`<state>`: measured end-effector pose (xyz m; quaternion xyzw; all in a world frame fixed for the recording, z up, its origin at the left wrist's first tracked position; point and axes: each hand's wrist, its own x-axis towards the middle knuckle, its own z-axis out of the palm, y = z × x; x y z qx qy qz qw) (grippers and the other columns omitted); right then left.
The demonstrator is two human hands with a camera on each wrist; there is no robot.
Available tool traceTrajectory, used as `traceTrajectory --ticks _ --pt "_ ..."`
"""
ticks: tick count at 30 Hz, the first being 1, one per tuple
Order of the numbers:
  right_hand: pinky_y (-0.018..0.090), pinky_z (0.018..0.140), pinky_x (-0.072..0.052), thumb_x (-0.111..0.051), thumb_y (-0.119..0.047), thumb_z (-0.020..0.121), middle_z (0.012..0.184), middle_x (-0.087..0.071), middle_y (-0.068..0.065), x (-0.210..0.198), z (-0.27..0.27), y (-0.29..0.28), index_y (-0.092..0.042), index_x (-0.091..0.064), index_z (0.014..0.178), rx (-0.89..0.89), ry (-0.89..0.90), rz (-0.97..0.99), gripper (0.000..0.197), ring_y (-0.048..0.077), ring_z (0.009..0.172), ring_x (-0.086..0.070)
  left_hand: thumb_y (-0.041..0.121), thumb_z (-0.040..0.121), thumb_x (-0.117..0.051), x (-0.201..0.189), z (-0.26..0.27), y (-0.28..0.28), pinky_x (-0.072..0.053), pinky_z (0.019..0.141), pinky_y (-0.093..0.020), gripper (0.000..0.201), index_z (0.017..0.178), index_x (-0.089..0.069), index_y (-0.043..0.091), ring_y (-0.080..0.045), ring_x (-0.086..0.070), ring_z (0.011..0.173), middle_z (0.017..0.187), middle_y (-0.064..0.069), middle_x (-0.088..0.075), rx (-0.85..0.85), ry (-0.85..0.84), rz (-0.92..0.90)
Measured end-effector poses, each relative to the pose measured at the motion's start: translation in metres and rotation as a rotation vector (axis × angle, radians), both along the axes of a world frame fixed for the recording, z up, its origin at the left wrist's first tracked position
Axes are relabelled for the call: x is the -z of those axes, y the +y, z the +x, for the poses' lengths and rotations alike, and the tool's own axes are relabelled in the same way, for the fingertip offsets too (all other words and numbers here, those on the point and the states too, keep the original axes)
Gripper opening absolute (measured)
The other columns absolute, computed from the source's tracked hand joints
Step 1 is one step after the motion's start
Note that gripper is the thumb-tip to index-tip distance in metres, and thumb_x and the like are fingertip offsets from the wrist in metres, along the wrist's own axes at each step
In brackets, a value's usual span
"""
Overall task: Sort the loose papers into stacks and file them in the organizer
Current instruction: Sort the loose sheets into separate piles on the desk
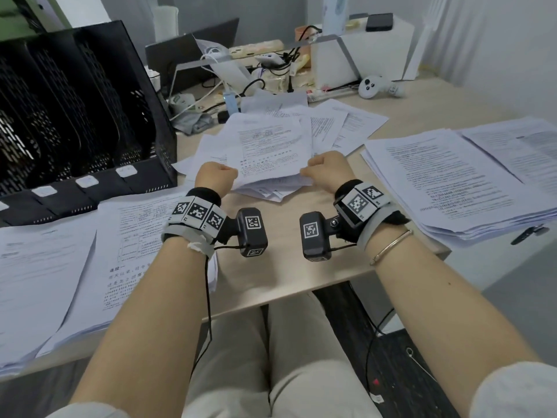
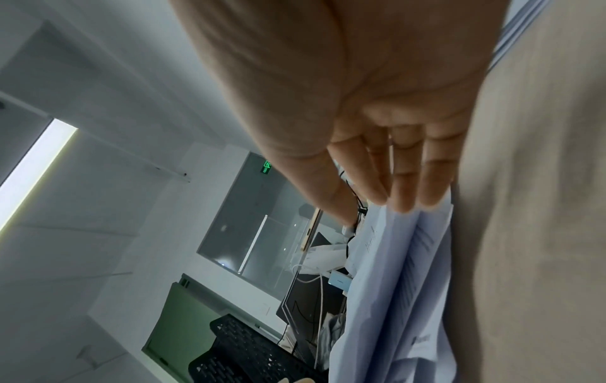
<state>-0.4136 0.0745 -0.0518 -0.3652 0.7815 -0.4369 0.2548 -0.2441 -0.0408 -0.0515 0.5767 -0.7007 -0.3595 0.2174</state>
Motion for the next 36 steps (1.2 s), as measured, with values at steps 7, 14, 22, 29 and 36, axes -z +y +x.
traceTrajectory --ticks 7,14,22,29,36 --pt "0.015 0.083 -0.046 -0.059 0.005 0.084 0.124 -0.06 0.01 -0.008 -0.015 0.021 0.003 -0.059 0.119 0.138 -0.209 -0.447 0.034 0.011 0.101 -0.06 0.013 0.089 -0.053 0.001 -0.025 0.008 -0.055 0.084 -0.035 0.029 0.117 -0.056 0.006 -0.023 -0.065 0.083 0.094 -0.009 -0.064 -0.068 0.201 0.1" --pt "0.009 0.074 -0.05 -0.056 0.011 0.085 0.125 -0.057 0.009 -0.019 -0.027 0.038 0.005 -0.058 0.12 0.153 -0.357 -0.634 0.036 0.016 0.11 -0.062 0.024 0.097 -0.043 0.001 -0.045 0.022 -0.036 0.042 -0.017 0.016 0.093 -0.054 0.013 -0.011 -0.057 0.054 0.095 -0.008 -0.058 -0.008 0.195 0.135" --pt "0.027 0.094 -0.051 -0.058 0.009 0.083 0.12 -0.064 0.013 -0.016 -0.034 0.043 0.001 -0.061 0.114 0.216 -0.402 -0.657 0.032 0.002 0.092 -0.066 0.008 0.088 -0.057 0.003 -0.049 0.033 -0.053 0.067 -0.028 0.059 0.141 -0.032 0.015 -0.019 -0.057 0.082 0.096 -0.004 -0.056 0.036 0.31 0.031" --pt "0.034 0.089 -0.055 -0.054 0.009 0.084 0.108 -0.063 0.004 -0.01 -0.029 0.043 0.002 -0.06 0.116 0.261 -0.397 -0.601 0.034 0.013 0.097 -0.064 -0.016 0.076 -0.037 -0.01 -0.047 0.04 -0.037 0.106 -0.026 0.059 0.122 -0.06 0.013 -0.017 -0.045 0.126 0.131 -0.004 -0.055 0.111 0.287 -0.155" --pt "0.031 0.079 -0.057 -0.05 -0.012 0.095 0.114 -0.061 0.008 -0.002 -0.016 0.03 -0.01 -0.053 0.131 0.282 -0.448 -0.551 0.036 0.019 0.093 -0.064 -0.017 0.072 -0.031 -0.013 -0.016 0.053 -0.039 0.106 -0.026 0.063 0.121 -0.06 0.009 -0.018 -0.049 0.121 0.126 -0.005 -0.056 0.025 0.405 -0.222"
